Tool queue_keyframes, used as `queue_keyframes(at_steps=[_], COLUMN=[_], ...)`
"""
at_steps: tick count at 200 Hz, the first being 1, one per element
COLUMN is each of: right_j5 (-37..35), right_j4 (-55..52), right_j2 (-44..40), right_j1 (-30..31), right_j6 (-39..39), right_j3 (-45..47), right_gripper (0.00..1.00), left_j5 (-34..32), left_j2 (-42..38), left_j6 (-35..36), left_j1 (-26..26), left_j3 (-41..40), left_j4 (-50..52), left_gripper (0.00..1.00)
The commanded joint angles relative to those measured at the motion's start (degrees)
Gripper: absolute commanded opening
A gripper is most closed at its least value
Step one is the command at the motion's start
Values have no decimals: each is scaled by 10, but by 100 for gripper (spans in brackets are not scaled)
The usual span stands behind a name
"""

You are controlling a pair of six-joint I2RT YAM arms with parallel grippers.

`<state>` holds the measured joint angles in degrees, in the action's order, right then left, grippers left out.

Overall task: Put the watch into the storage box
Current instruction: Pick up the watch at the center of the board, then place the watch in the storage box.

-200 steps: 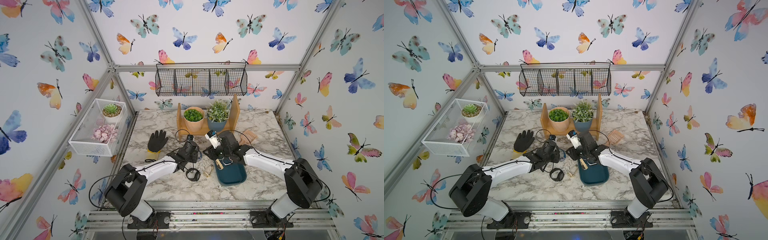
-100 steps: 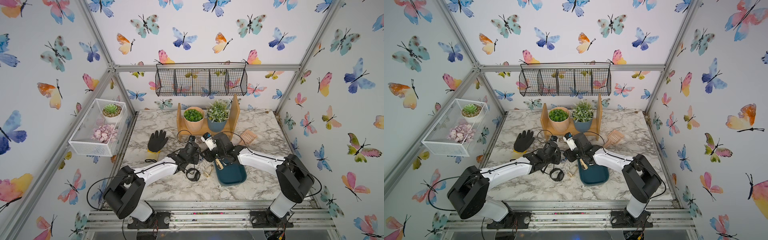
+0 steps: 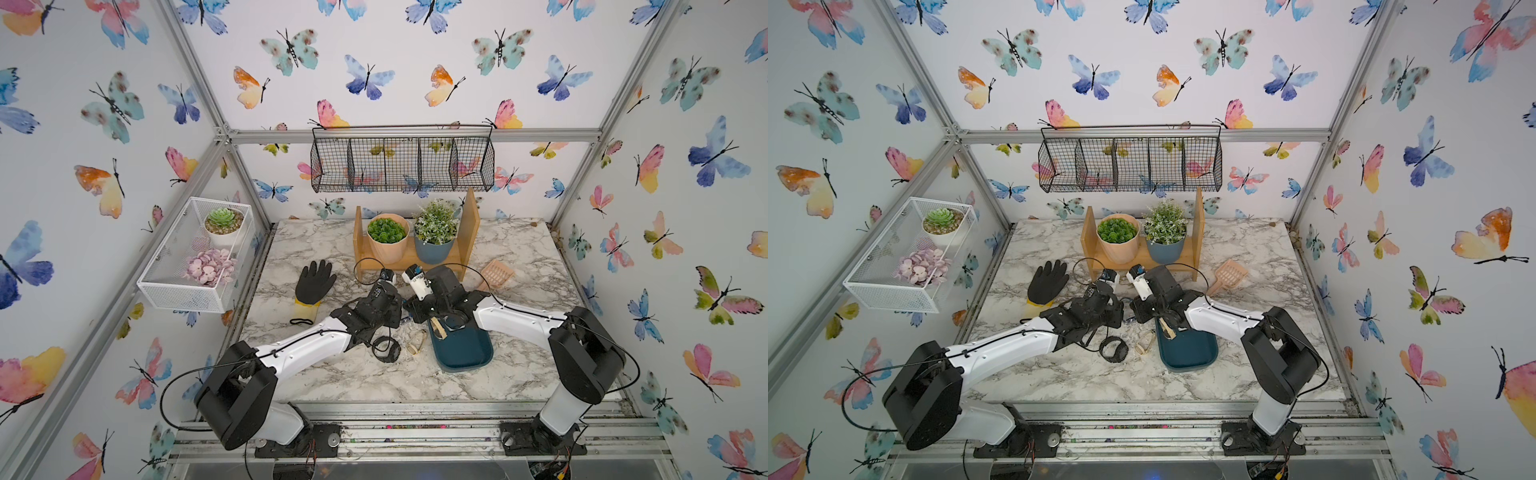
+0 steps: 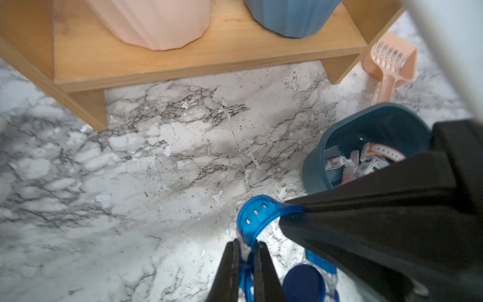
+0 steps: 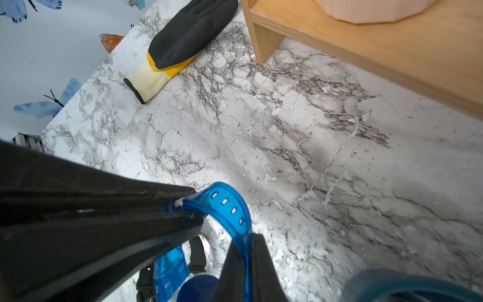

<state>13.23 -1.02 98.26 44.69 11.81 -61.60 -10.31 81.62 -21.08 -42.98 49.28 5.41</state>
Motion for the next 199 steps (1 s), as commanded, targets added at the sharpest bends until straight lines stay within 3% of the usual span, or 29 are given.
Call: queue_keyframes(at_steps=[1, 14, 22, 29, 115, 150, 199], right_j5=[-11, -22, -31, -46, -128, -127, -98], right_j4=[-1, -4, -7, -11, 6, -23, -40], right_j2=[3, -1, -4, -7, -140, -185, -173], right_j1=[3, 3, 3, 3, -43, -91, -138], right_j6=[4, 5, 5, 6, 37, 39, 45], right_j3=[4, 3, 3, 3, 95, 129, 161], right_gripper=[2, 2, 2, 2, 2, 2, 2], left_j5=[6, -6, -11, -14, -63, -73, -70], left_j2=[-15, -21, -26, -31, -73, -74, -81], left_j6=[-4, -7, -7, -9, -22, -20, -4], left_j1=[-4, -5, -6, -6, -3, 6, 11], left_j3=[-1, -3, -6, -9, -44, -45, -54], left_j4=[-12, -13, -16, -19, -13, 5, 3], left_gripper=[58, 76, 82, 100, 99, 99, 99])
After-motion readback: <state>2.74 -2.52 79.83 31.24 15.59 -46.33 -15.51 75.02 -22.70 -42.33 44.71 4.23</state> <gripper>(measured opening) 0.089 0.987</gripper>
